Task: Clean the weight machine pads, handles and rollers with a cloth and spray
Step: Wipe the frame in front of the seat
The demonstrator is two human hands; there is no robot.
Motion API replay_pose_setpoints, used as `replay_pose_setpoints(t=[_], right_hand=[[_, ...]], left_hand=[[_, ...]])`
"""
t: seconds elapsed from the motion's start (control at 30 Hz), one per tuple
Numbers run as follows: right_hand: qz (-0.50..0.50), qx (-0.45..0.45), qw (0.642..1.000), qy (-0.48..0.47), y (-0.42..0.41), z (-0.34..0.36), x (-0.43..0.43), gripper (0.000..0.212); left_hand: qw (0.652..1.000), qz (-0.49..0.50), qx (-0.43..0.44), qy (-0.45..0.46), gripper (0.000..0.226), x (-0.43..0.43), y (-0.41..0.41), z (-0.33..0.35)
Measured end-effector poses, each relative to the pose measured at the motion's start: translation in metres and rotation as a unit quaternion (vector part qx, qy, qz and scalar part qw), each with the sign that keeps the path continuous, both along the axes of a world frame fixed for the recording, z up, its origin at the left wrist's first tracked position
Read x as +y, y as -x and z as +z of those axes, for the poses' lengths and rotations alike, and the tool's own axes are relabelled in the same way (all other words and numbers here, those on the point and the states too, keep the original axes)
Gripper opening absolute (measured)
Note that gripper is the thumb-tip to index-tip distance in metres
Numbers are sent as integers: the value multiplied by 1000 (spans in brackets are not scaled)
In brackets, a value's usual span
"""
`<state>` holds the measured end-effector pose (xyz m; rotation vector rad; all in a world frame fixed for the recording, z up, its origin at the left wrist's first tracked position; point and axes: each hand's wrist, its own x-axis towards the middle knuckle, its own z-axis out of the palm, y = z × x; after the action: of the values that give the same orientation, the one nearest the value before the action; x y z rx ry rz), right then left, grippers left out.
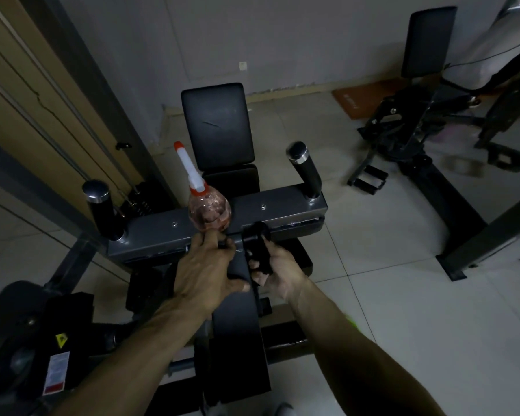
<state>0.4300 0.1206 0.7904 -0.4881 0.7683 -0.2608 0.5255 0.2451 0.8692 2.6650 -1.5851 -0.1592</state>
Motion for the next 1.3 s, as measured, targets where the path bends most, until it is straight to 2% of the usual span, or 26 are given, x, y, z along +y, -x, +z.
replay_pose_setpoints(t=[0.07, 0.2, 0.33, 0.43, 0.57, 0.63, 0.73, 0.8, 0.83, 0.87, 0.9, 0.93, 1.0, 1.03, 1.07, 1.1, 1.17, 1.2, 1.3], right_hand=[[9, -26, 1000, -12, 8, -2, 2, 30], [17, 7, 1000, -17, -7, 7, -4, 37], [-22, 17, 999, -18, -6, 6, -2, 25], [3, -14, 1000, -4, 6, 10, -1, 24], [-19, 51, 998, 16, -10, 15, 0, 34], [-4, 108, 993, 56, -10, 13, 4, 30], [31, 171, 968, 180, 17, 5, 14, 16], [-31, 175, 953, 246, 33, 0, 16, 21], [-76, 161, 935, 306, 37, -2, 13, 26], [-105, 147, 902, 392, 38, -5, 10, 30], [-113, 124, 853, 495, 36, -4, 7, 32], [-105, 97, 787, 600, 32, -6, 5, 34], [-61, 68, 636, 767, 20, -12, 3, 37], [-39, 65, 585, 807, 11, -16, 2, 37], [-25, 69, 567, 821, 3, -16, 1, 36], [-15, 81, 570, 818, -4, -15, 0, 33], [6, 128, 609, 782, -21, -9, -5, 30], [18, 151, 644, 749, -28, -5, -9, 29], [27, 170, 810, 561, -35, 8, -14, 24]], left_hand=[[1000, 1, -1, 2, 93, -1, 0, 0], [1000, -1, -10, -3, 91, -1, 1, 0], [1000, -2, -9, -5, 86, 0, 1, 1], [1000, -2, -10, -12, 87, -1, 0, 1], [1000, -3, -8, -12, 86, -1, 2, 0], [1000, -3, -5, -13, 86, -1, 2, 2], [1000, -8, -3, -18, 89, -1, 1, 1], [1000, -6, 3, -16, 90, -1, 1, 1], [1000, -5, 4, -18, 91, -1, 1, 1], [1000, -5, 3, -21, 92, -1, 1, 2], [1000, -5, 3, -22, 91, -1, 1, 2], [1000, -3, 5, -20, 89, -1, 1, 3], [1000, -1, 14, -9, 79, 1, 0, 3], [1000, 0, 17, -6, 74, 2, 1, 3], [1000, 0, 19, -8, 69, 2, 1, 3], [1000, 1, 21, -10, 68, 2, 1, 3], [1000, 1, 24, -13, 71, 2, -1, 2], [1000, 2, 23, -14, 74, 3, 0, 3], [1000, 2, 12, -16, 80, 3, 1, 2]])
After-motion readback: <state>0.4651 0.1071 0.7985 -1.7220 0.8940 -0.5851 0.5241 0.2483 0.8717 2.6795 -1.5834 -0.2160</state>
